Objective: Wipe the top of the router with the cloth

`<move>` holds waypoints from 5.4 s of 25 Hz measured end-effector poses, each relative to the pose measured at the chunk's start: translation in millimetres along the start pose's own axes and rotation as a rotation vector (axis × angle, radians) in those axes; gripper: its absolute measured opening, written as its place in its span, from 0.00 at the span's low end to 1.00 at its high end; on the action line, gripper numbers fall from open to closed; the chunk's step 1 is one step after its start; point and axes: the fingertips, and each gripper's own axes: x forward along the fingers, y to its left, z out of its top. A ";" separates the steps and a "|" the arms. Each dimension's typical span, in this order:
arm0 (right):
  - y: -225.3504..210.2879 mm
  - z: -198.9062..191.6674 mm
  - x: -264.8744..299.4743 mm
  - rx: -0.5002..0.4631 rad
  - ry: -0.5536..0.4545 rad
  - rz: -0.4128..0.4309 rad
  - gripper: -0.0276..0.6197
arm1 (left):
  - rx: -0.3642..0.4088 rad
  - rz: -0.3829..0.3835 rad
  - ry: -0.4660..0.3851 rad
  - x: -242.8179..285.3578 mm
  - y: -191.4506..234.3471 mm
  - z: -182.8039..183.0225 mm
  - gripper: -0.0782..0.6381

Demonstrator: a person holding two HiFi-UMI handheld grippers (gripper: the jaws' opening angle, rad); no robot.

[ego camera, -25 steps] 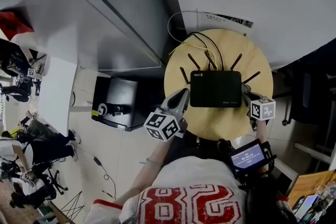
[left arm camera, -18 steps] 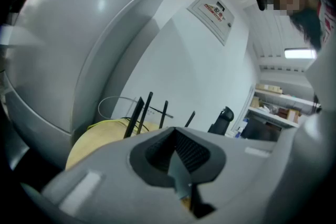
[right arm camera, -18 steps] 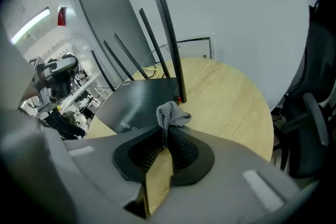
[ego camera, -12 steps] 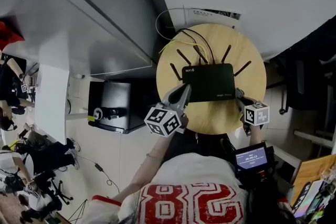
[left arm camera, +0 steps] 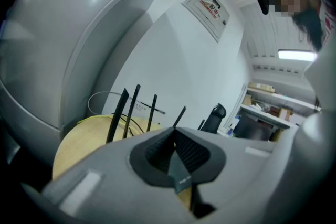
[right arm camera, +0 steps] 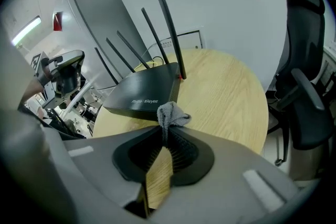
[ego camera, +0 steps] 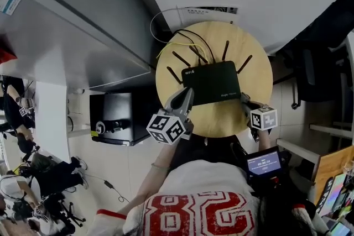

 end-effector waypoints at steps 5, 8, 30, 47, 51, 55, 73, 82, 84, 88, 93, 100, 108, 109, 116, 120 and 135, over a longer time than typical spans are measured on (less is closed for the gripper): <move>-9.2 -4.2 -4.7 0.030 -0.021 -0.015 0.10 | 0.014 0.006 -0.006 0.8 -0.9 -2.1 0.11; -11.0 -6.5 -8.7 0.038 -0.026 -0.013 0.10 | 0.019 0.003 -0.005 1.2 -7.4 -3.8 0.11; 24.2 5.1 6.6 0.037 -0.062 0.097 0.10 | 0.057 0.018 -0.037 -13.9 -20.3 -7.9 0.11; 137.3 1.5 48.2 -0.036 -0.020 0.175 0.10 | 0.045 0.050 -0.077 -86.0 35.2 23.5 0.11; 161.2 8.5 63.2 -0.067 -0.005 0.194 0.10 | 0.045 0.065 -0.081 -101.3 50.7 29.5 0.11; 184.4 7.6 74.1 -0.087 0.013 0.206 0.10 | 0.031 0.079 -0.080 -118.6 65.3 28.8 0.11; 250.3 15.0 108.3 -0.144 0.040 0.250 0.10 | -0.009 0.086 -0.097 -146.4 114.4 36.8 0.11; 246.9 44.7 113.4 -0.164 0.031 0.206 0.10 | -0.029 0.102 -0.124 -153.4 129.0 47.1 0.11; 242.9 54.0 116.8 -0.165 0.027 0.190 0.10 | -0.036 0.116 -0.135 -156.1 134.6 49.2 0.11; 236.2 77.0 127.8 -0.177 0.021 0.158 0.10 | -0.045 0.149 -0.160 -161.6 147.6 55.5 0.11; 219.0 92.9 142.9 -0.201 0.057 0.084 0.10 | -0.056 0.190 -0.185 -168.1 161.5 60.2 0.11; 209.2 95.9 150.3 -0.209 0.085 0.041 0.10 | -0.071 0.229 -0.206 -170.8 177.2 64.9 0.11; 223.4 65.8 135.4 -0.199 0.096 0.072 0.10 | -0.065 0.162 -0.174 -151.1 158.1 60.1 0.11; 225.7 61.1 133.2 -0.198 0.098 0.075 0.10 | -0.063 0.153 -0.168 -149.4 154.9 59.1 0.11; 238.6 39.1 116.8 -0.184 0.094 0.079 0.10 | -0.051 0.101 -0.143 -148.6 137.0 56.6 0.11; 233.0 28.1 116.3 -0.166 0.103 0.073 0.10 | -0.050 0.078 -0.130 -139.7 133.1 51.9 0.11; 233.1 26.1 107.7 -0.115 0.053 0.079 0.10 | -0.043 0.052 -0.121 -139.3 126.4 48.2 0.11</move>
